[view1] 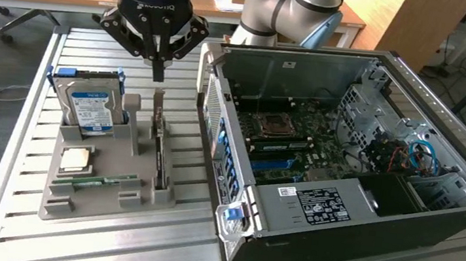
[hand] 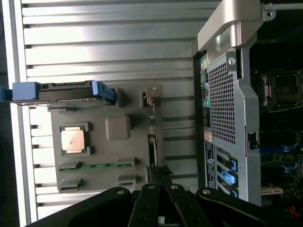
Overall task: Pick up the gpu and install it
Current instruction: 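Reach for the gpu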
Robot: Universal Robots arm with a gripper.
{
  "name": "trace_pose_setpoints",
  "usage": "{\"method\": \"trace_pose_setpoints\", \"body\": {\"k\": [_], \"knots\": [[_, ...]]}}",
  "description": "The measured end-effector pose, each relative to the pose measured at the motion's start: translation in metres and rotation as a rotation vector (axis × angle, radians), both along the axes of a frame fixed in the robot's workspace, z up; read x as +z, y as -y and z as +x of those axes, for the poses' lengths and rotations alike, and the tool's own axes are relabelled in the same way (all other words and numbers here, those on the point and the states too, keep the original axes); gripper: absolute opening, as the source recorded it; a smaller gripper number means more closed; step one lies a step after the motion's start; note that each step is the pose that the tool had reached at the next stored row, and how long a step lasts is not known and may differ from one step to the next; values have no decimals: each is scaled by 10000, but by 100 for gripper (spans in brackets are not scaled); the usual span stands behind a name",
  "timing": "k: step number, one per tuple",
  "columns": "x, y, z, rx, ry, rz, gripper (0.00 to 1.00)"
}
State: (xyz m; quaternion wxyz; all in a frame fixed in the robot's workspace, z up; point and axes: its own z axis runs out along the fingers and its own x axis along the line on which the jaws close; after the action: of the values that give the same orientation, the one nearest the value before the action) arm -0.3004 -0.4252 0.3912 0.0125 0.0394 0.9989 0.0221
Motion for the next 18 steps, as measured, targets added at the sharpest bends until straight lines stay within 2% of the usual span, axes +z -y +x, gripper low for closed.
{"method": "trace_pose_setpoints", "body": {"k": [7, 14, 18], "knots": [[-1, 1, 0, -1, -1, -1, 11], [-77, 5, 0, -1, 0, 0, 11], [-82, 6, 0, -1, 0, 0, 11]]}}
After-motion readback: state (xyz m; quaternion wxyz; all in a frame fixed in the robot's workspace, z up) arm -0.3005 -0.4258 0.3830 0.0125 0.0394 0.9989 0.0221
